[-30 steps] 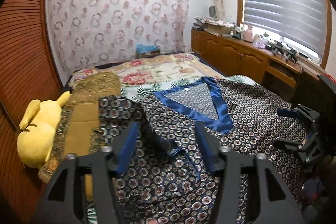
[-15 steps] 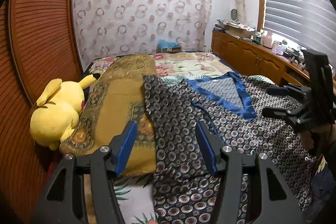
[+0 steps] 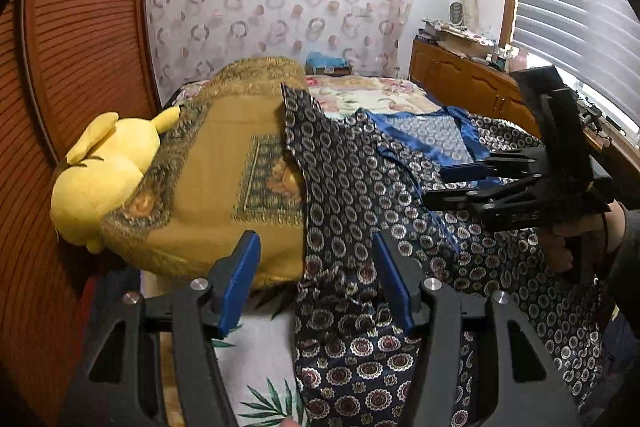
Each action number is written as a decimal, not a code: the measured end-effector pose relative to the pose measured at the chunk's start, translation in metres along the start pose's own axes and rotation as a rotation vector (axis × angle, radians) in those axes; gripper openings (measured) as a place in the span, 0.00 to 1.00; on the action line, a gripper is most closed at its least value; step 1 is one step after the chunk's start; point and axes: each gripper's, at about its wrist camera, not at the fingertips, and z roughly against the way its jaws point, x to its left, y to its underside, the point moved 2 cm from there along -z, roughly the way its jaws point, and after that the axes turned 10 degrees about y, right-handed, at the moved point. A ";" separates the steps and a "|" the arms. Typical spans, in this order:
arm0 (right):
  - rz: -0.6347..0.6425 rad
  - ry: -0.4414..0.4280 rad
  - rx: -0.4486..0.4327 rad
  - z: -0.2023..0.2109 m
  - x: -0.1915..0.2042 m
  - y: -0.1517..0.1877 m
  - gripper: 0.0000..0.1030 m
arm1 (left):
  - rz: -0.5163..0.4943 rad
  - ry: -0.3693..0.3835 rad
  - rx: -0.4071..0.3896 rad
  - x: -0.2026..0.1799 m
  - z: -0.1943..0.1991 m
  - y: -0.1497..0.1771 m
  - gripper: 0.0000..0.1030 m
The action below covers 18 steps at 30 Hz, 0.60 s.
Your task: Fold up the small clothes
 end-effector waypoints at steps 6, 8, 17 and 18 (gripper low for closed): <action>0.128 0.082 0.067 -0.030 0.022 0.005 0.39 | -0.010 0.002 0.020 -0.006 -0.007 0.007 0.55; 0.129 0.083 0.067 -0.033 0.021 0.008 0.39 | -0.012 0.005 0.025 -0.009 -0.009 0.009 0.55; 0.011 0.074 0.008 0.017 -0.029 0.018 0.40 | -0.030 0.035 0.059 -0.027 -0.024 0.016 0.55; 0.004 0.087 -0.004 0.025 -0.037 0.021 0.40 | -0.038 0.041 0.065 -0.032 -0.026 0.016 0.55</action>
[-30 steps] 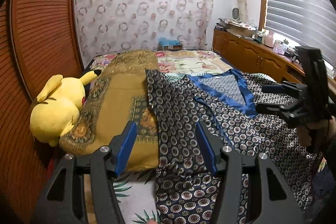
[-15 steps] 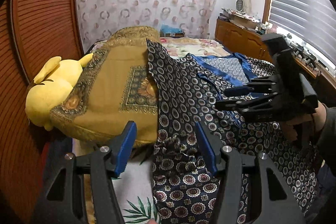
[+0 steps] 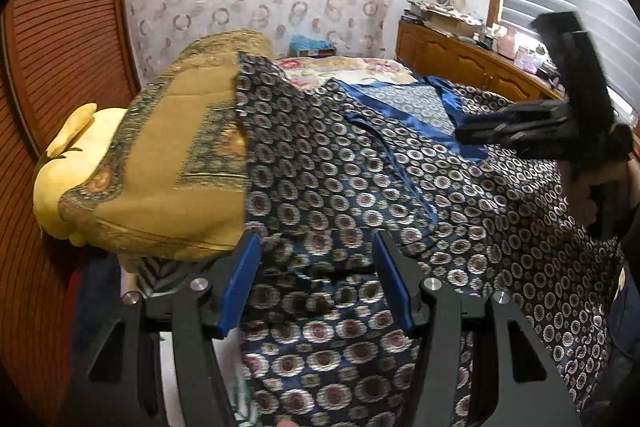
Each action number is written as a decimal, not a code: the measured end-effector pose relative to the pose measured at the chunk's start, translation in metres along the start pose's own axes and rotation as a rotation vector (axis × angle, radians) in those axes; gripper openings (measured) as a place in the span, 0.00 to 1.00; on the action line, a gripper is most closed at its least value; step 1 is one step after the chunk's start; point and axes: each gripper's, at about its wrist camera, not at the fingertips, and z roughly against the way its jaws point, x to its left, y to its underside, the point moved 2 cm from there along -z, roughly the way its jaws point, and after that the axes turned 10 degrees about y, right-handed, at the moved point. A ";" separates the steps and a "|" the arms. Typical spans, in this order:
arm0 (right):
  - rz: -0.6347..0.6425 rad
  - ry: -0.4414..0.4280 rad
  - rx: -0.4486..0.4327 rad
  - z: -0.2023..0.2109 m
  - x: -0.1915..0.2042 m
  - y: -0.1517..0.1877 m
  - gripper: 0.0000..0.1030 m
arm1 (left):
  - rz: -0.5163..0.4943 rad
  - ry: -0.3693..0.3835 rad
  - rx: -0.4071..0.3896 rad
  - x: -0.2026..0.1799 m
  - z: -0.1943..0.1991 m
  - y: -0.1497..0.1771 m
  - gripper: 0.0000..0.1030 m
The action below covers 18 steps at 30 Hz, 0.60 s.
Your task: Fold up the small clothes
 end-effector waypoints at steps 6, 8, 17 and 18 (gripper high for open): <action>-0.054 0.127 -0.056 0.063 -0.072 0.035 0.45 | -0.039 0.033 0.030 -0.024 -0.015 -0.004 0.55; -0.080 0.208 -0.060 0.084 -0.107 0.054 0.51 | -0.053 0.045 0.044 -0.032 -0.022 -0.006 0.55; -0.274 0.458 0.035 0.130 -0.243 0.135 0.56 | -0.090 0.068 0.119 -0.055 -0.055 -0.014 0.55; -0.295 0.467 0.043 0.133 -0.256 0.144 0.56 | -0.089 0.069 0.128 -0.055 -0.058 -0.014 0.55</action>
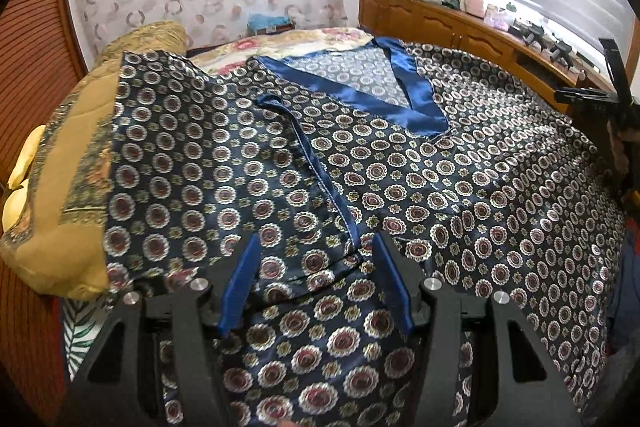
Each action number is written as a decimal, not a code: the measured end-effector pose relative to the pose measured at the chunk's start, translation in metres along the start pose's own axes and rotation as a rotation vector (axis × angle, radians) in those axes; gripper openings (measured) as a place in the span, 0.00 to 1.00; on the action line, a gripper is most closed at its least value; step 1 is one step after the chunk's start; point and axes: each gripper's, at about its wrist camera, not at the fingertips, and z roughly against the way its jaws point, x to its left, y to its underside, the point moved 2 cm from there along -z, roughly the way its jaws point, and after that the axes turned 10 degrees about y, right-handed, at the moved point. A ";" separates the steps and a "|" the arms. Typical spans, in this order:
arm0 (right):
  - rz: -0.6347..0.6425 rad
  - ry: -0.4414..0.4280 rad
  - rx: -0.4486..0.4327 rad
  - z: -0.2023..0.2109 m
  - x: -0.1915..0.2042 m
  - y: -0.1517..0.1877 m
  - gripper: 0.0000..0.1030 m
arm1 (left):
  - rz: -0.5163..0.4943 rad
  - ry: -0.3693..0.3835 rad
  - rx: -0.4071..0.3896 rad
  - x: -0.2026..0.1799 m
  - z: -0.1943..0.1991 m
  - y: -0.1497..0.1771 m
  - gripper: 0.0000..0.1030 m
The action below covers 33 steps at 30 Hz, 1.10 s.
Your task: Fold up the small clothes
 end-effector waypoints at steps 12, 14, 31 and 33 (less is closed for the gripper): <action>-0.153 -0.055 0.125 -0.033 -0.059 0.033 0.56 | 0.024 -0.002 0.041 0.000 -0.017 0.000 0.56; -0.168 -0.076 0.136 -0.038 -0.059 0.034 0.54 | 0.021 -0.001 0.042 -0.001 -0.018 0.000 0.60; -0.058 -0.050 0.110 -0.028 -0.037 0.035 0.11 | 0.005 0.006 0.059 -0.002 -0.026 0.000 0.80; -0.051 -0.036 0.110 -0.028 -0.037 0.035 0.06 | 0.004 0.004 0.059 -0.002 -0.026 -0.001 0.80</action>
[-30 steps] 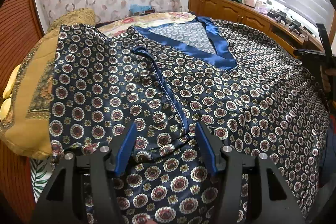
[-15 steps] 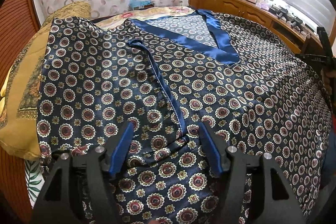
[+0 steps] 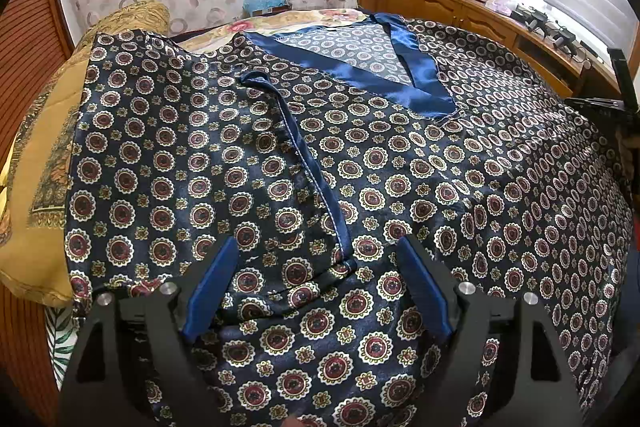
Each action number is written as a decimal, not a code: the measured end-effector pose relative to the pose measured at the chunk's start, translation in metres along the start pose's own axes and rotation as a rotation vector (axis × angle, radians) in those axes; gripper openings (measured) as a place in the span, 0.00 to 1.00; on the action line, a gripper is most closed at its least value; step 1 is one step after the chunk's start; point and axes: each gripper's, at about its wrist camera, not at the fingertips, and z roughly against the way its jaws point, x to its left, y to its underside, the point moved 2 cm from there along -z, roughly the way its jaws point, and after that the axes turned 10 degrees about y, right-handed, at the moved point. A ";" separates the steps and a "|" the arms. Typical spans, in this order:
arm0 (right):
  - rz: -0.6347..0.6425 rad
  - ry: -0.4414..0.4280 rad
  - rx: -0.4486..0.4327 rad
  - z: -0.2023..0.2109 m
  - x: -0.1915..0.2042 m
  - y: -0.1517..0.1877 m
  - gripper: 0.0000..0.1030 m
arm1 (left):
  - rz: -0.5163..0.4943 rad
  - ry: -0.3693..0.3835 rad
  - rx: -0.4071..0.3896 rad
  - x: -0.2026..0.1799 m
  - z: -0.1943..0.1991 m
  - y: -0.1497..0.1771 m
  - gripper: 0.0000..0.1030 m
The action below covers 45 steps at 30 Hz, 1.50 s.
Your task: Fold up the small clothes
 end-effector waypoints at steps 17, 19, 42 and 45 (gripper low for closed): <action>0.068 -0.072 -0.175 0.058 0.041 -0.025 0.00 | 0.002 -0.011 -0.001 0.002 0.000 -0.001 0.81; 0.081 -0.090 -0.181 0.061 0.050 -0.026 0.00 | 0.006 -0.028 -0.029 0.002 0.007 0.000 0.81; -0.192 -0.123 0.038 -0.030 -0.029 -0.018 0.50 | -0.020 0.088 -0.192 -0.049 0.065 -0.018 0.81; -0.191 -0.160 0.038 -0.029 -0.030 -0.017 0.38 | -0.021 0.094 -0.192 -0.051 0.065 -0.018 0.81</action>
